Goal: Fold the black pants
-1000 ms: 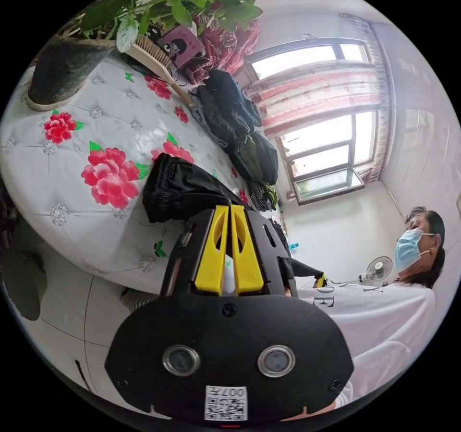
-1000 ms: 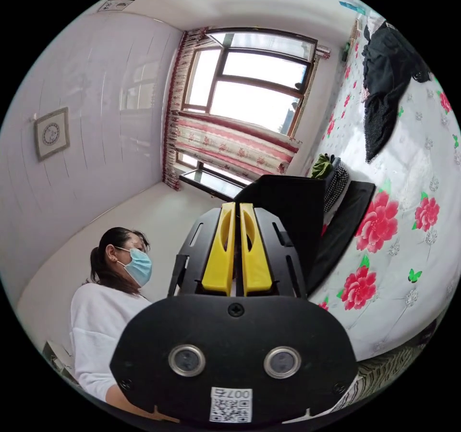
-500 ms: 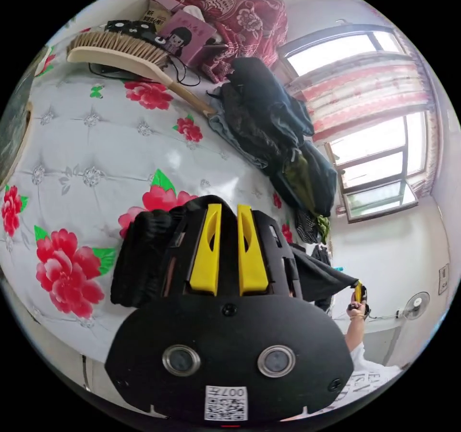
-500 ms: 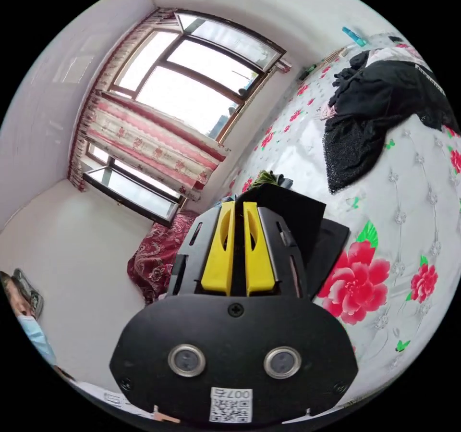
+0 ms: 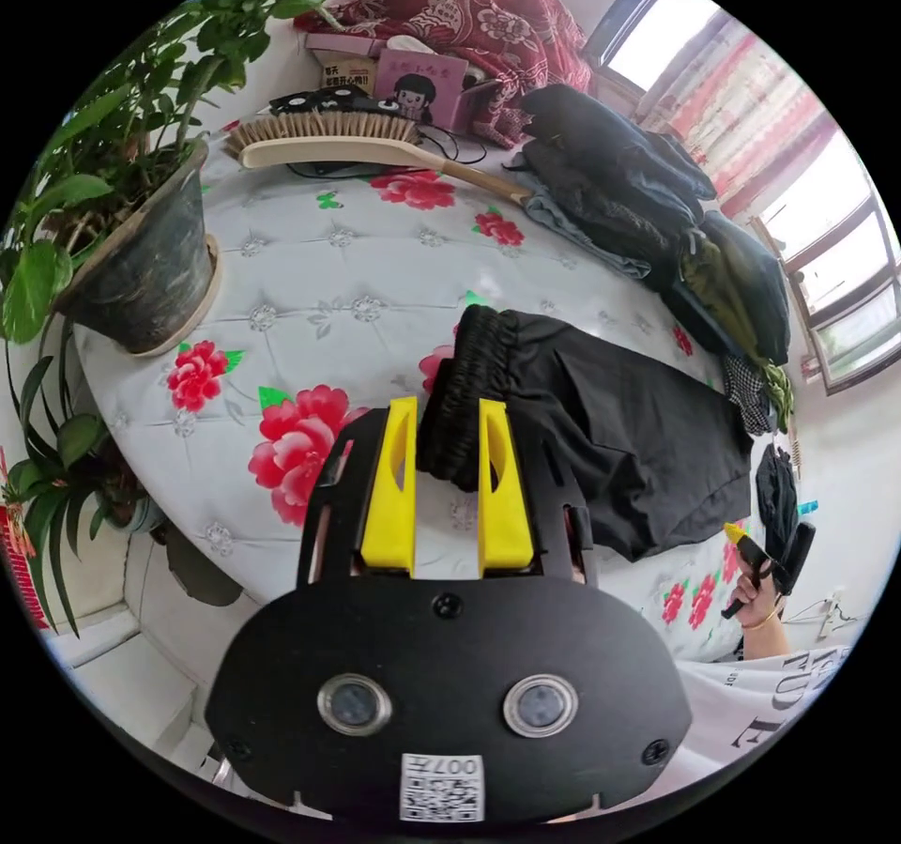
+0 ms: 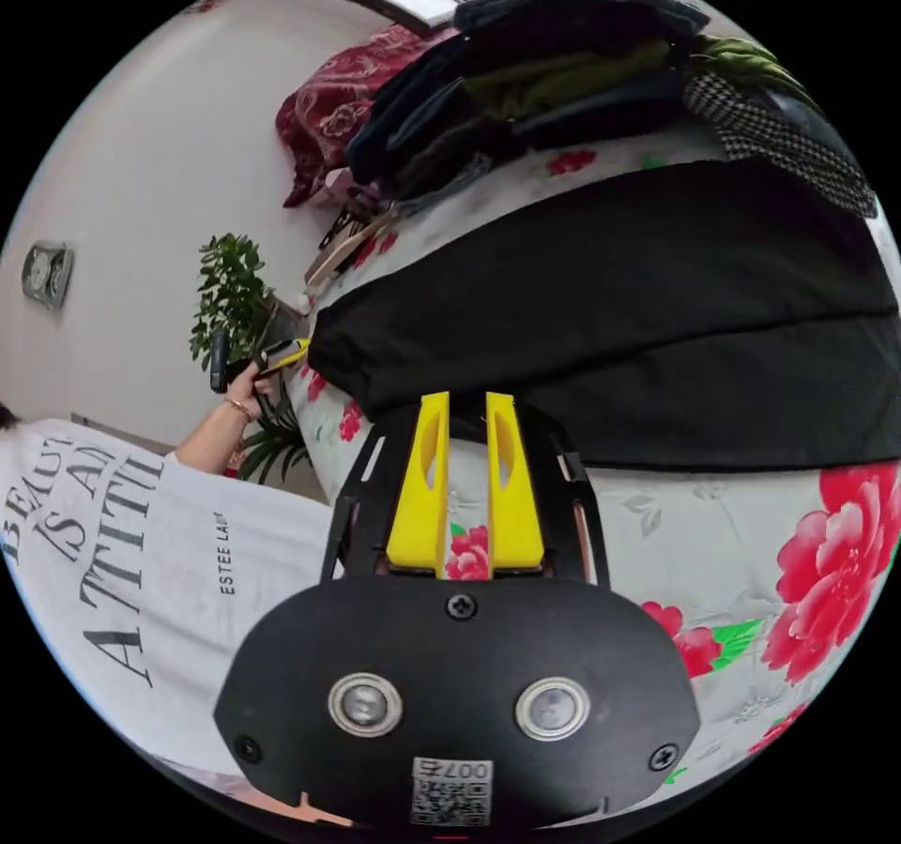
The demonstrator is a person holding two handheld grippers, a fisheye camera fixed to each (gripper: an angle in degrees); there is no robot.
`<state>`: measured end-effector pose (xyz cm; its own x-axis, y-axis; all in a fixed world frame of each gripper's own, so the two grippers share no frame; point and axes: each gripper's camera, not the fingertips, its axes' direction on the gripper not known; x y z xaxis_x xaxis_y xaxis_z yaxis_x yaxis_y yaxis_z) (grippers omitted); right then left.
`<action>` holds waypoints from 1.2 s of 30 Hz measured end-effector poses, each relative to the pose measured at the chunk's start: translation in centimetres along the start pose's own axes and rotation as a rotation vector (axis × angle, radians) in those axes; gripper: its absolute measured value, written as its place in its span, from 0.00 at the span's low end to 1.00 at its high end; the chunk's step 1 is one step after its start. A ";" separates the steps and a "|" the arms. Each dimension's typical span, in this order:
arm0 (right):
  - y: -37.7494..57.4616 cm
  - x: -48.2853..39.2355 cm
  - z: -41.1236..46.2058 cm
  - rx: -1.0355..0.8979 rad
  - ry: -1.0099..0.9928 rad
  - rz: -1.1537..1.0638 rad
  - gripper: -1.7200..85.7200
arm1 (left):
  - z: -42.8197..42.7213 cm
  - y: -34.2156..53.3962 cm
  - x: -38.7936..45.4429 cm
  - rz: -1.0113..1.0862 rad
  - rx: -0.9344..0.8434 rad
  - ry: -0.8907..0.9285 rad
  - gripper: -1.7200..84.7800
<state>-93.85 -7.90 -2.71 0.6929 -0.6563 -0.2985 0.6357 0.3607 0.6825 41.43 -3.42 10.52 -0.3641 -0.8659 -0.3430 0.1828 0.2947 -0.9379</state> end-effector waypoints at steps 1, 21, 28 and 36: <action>-0.2 -1.8 2.6 -0.074 0.003 -0.076 0.11 | -0.3 0.4 0.4 0.001 -0.004 -0.026 0.14; -7.4 -6.2 11.6 -0.396 0.022 -0.259 0.09 | -3.8 -2.5 12.7 0.168 -0.013 -0.123 0.10; -9.8 -6.9 14.8 -0.393 -0.111 -0.184 0.04 | -7.2 -3.5 18.2 0.268 -0.006 -0.215 0.07; -6.8 -10.9 10.5 -0.284 -0.130 -0.372 0.04 | -6.1 -4.2 21.5 0.516 -0.157 -0.701 0.01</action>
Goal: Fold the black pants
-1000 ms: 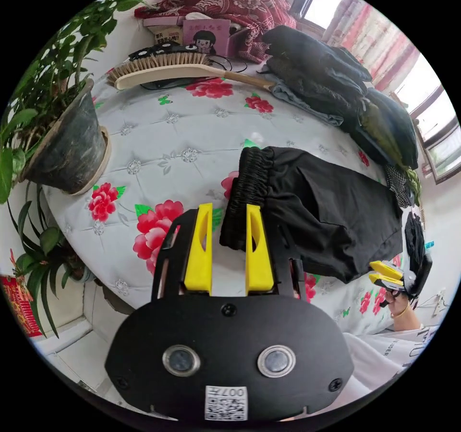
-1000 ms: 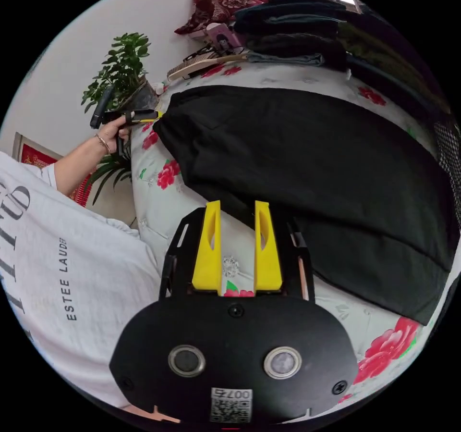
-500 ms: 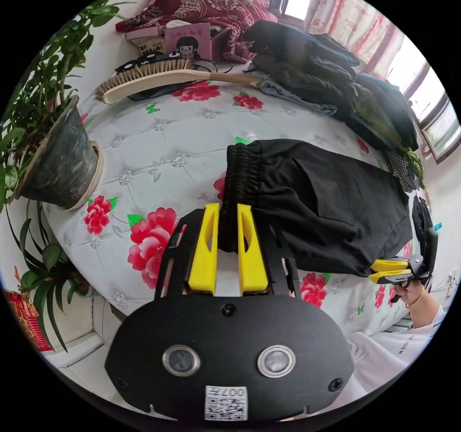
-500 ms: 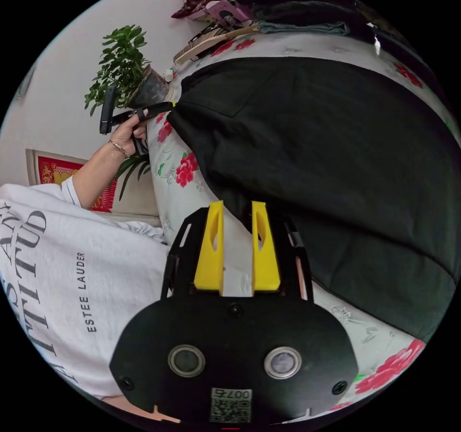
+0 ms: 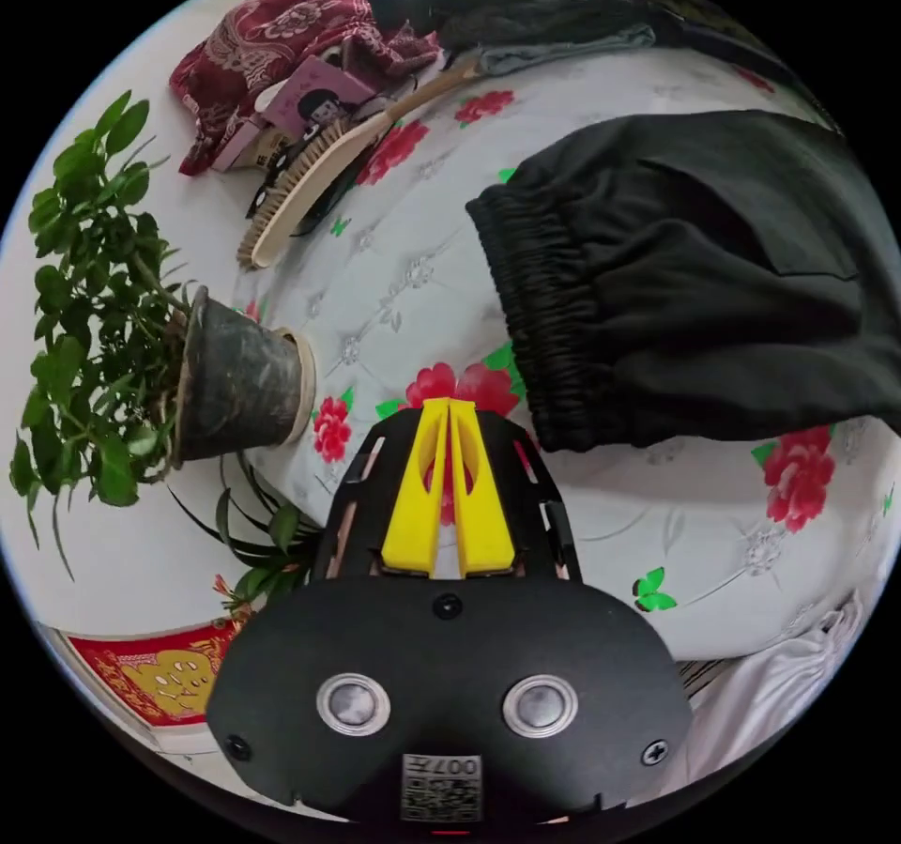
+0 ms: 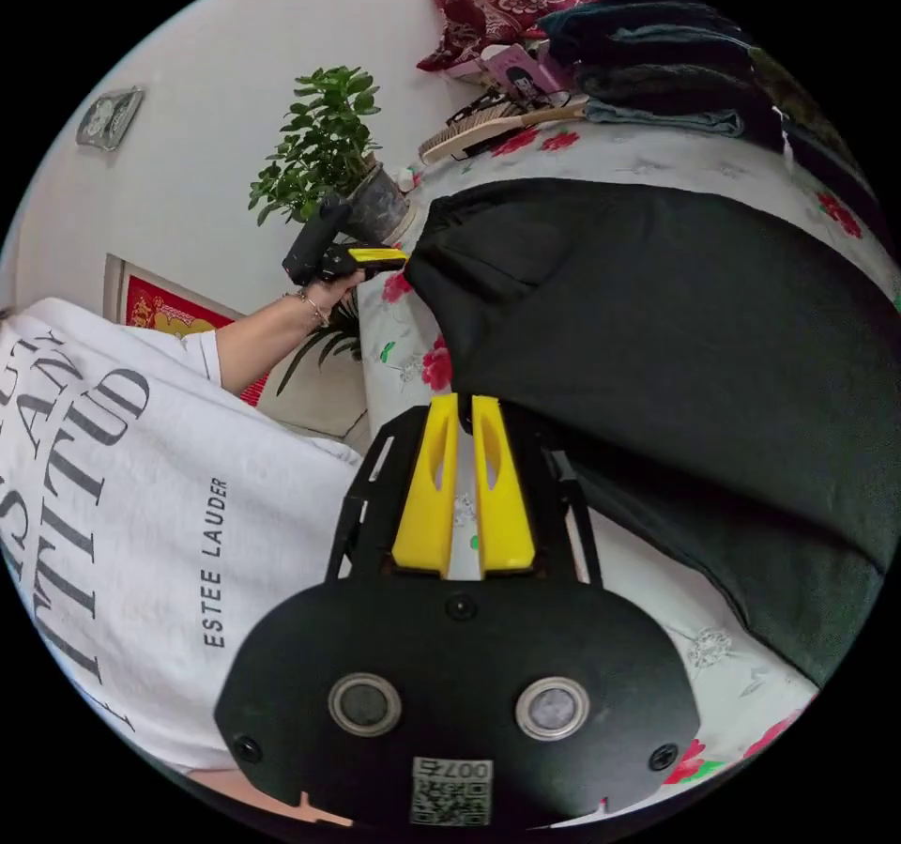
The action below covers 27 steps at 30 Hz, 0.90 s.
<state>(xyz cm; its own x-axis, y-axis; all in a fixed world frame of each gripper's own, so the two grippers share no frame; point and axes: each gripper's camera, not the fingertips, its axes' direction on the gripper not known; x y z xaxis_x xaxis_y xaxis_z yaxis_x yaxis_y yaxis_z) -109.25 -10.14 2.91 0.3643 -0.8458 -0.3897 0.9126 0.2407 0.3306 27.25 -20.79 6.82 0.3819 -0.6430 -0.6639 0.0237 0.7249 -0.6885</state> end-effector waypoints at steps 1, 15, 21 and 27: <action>0.2 -0.1 1.4 -0.043 -0.007 0.007 0.04 | 0.9 0.4 -0.8 -0.024 -0.039 0.023 0.01; 5.4 2.5 -5.9 0.170 0.156 0.221 0.08 | -17.8 -1.0 7.9 0.316 0.361 0.609 0.13; 14.4 12.5 -19.4 0.539 0.513 0.814 0.09 | -18.9 -4.8 19.2 0.607 0.253 0.451 0.06; 15.3 18.0 -23.4 0.592 0.663 0.967 0.10 | -18.8 -7.8 18.4 0.631 0.187 0.441 0.01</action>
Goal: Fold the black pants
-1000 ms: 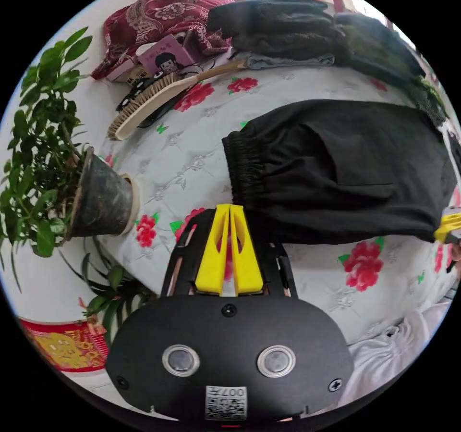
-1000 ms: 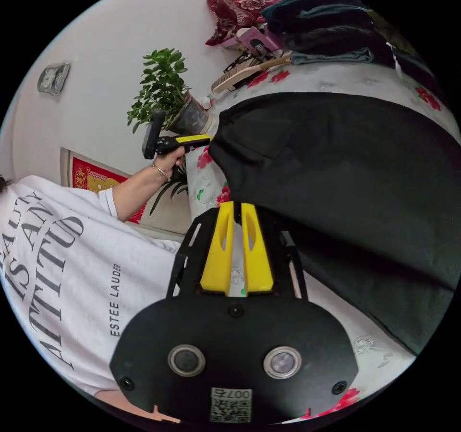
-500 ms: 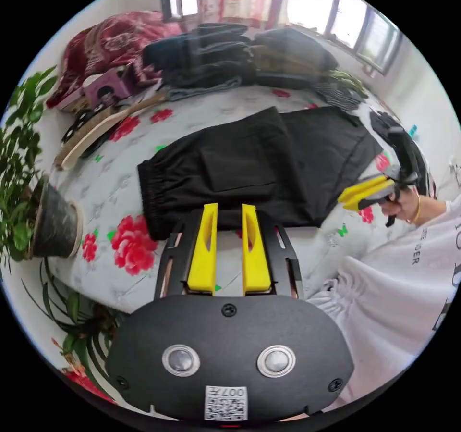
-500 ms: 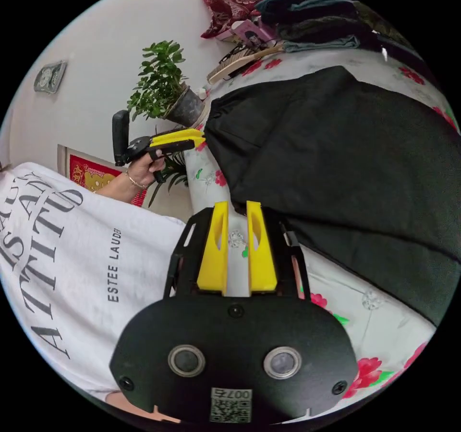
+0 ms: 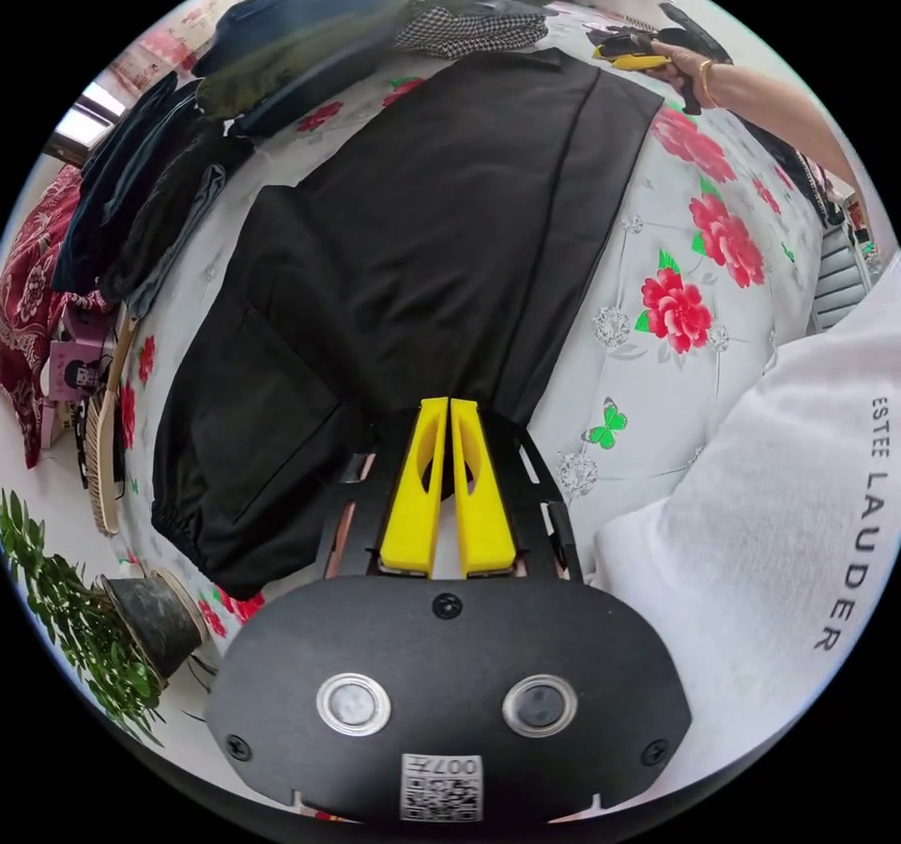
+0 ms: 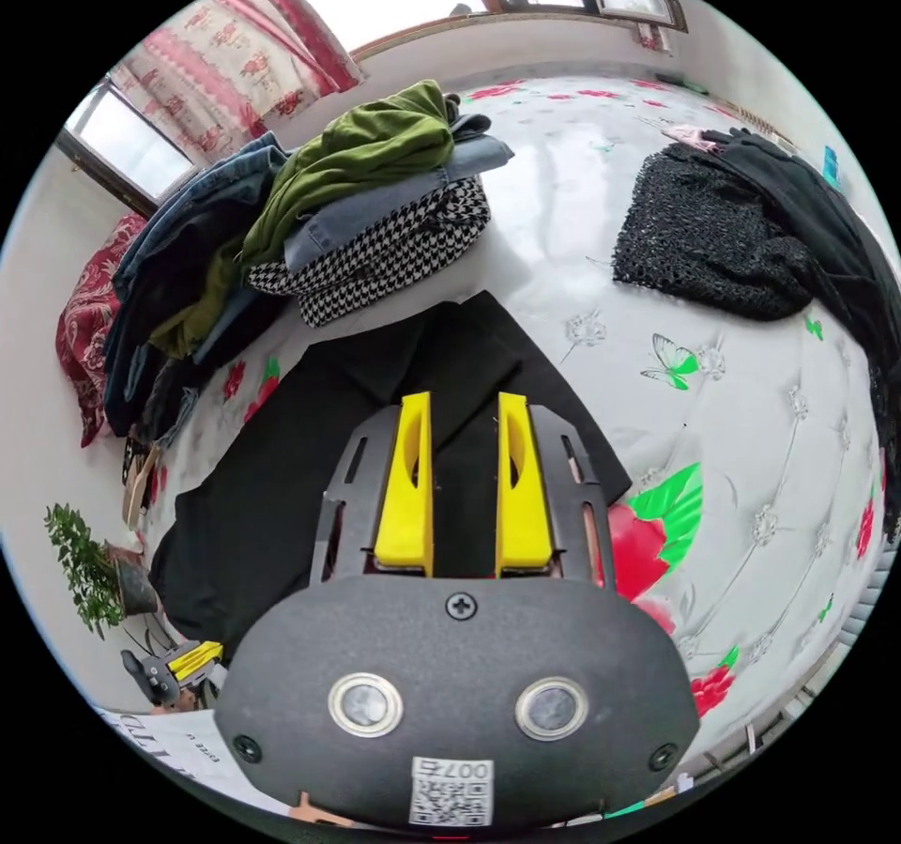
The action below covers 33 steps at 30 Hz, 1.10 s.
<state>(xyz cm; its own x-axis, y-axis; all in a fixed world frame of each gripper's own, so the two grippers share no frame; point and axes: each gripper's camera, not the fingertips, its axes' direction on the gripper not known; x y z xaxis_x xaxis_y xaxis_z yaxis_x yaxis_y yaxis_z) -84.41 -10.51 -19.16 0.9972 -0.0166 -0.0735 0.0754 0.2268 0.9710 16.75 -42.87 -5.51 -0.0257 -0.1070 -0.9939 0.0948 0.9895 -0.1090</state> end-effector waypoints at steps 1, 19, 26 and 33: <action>-0.5 0.2 1.0 -0.027 -0.009 0.011 0.09 | -0.6 -0.1 -0.8 -0.015 0.003 0.007 0.01; 7.7 8.8 -4.5 0.002 -0.066 0.138 0.02 | 1.7 0.8 -3.0 0.037 -0.062 0.089 0.01; 11.9 12.0 -6.9 0.119 -0.211 0.321 0.07 | 3.6 3.5 -4.1 -0.014 -0.044 0.125 0.02; 13.4 14.8 -5.3 0.170 -0.396 0.480 0.09 | 4.9 12.2 -8.7 -0.329 0.073 0.365 0.07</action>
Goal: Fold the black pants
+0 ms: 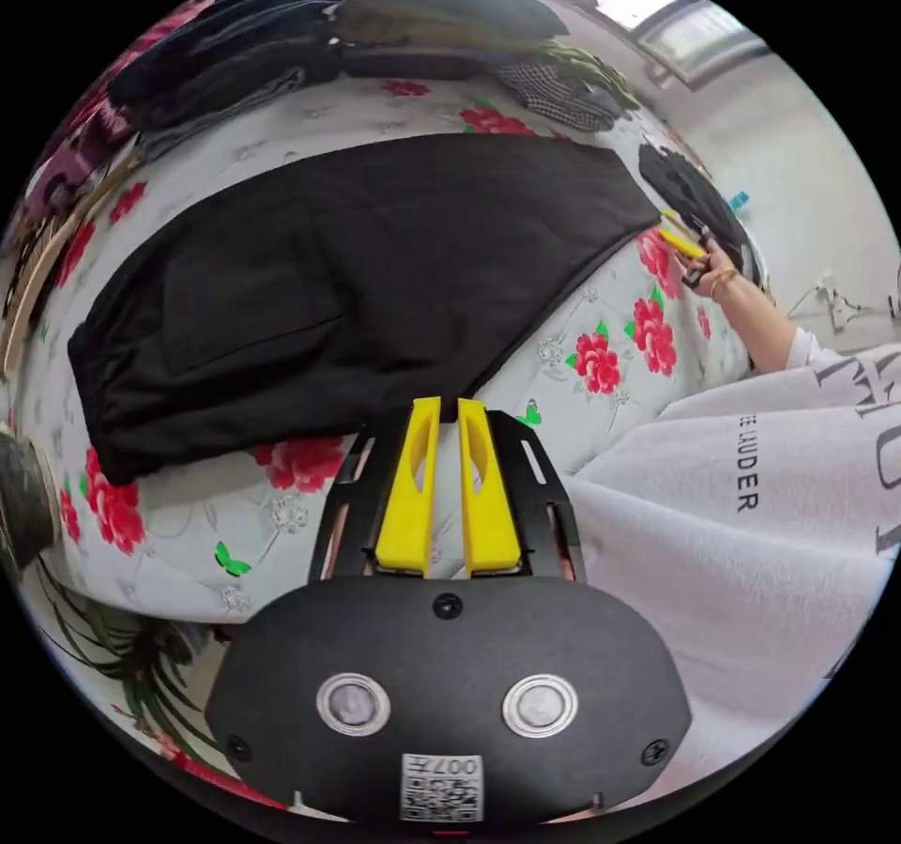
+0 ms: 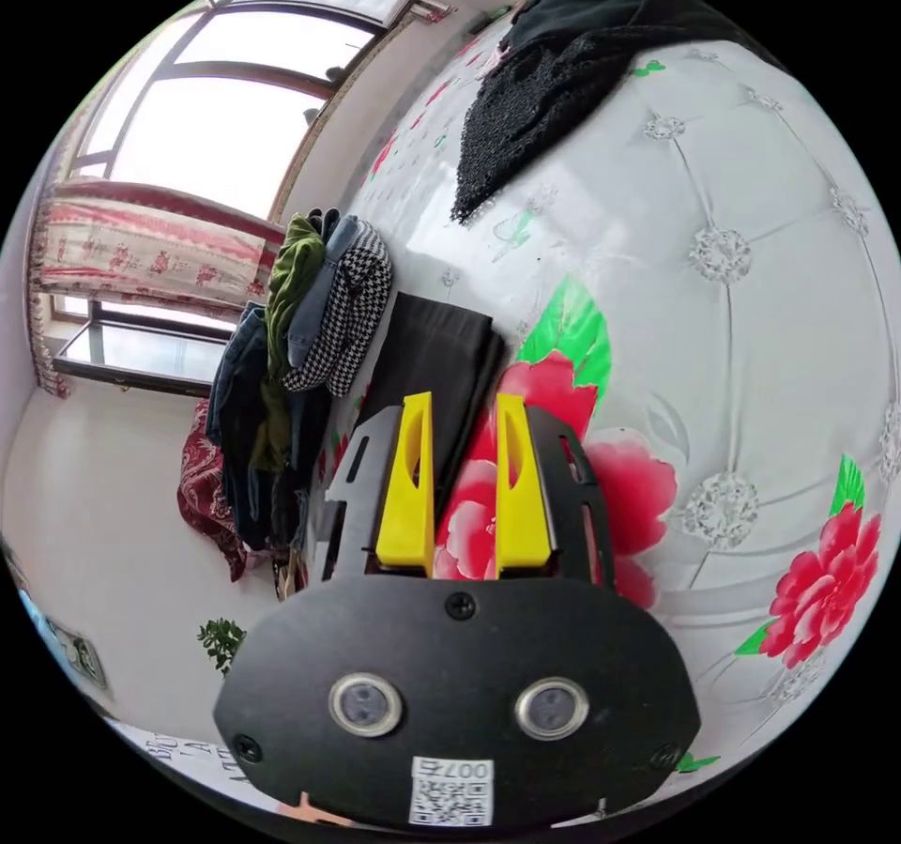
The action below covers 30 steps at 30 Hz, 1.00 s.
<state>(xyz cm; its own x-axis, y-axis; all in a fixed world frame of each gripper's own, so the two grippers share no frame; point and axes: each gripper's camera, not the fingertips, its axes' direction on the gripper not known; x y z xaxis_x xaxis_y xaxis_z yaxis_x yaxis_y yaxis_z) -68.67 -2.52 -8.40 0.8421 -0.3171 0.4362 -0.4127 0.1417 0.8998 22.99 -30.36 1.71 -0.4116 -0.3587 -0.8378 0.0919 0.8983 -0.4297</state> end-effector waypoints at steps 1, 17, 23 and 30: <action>-0.4 -0.2 0.4 0.009 0.003 0.000 0.09 | -0.2 1.6 -1.8 -0.084 0.031 0.032 0.07; 6.9 -28.1 4.3 -0.354 -0.147 -1.078 0.02 | 3.0 24.8 -24.1 -1.051 0.534 0.299 0.21; 23.6 -31.1 12.6 -0.769 -0.195 -1.362 0.02 | 8.4 27.3 -28.1 -1.152 0.597 0.419 0.18; 32.6 -26.4 18.9 -1.012 0.090 -1.370 0.04 | 11.9 30.6 -28.8 -1.152 0.713 0.499 0.13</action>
<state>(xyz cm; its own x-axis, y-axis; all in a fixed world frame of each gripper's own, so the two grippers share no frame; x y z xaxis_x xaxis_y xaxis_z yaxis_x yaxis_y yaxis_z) -110.92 -7.26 9.22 0.3969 -0.6600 -0.6378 0.9153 0.3368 0.2210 48.49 4.45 8.71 -0.8218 -0.5244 0.2228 -0.1404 -0.1927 -0.9712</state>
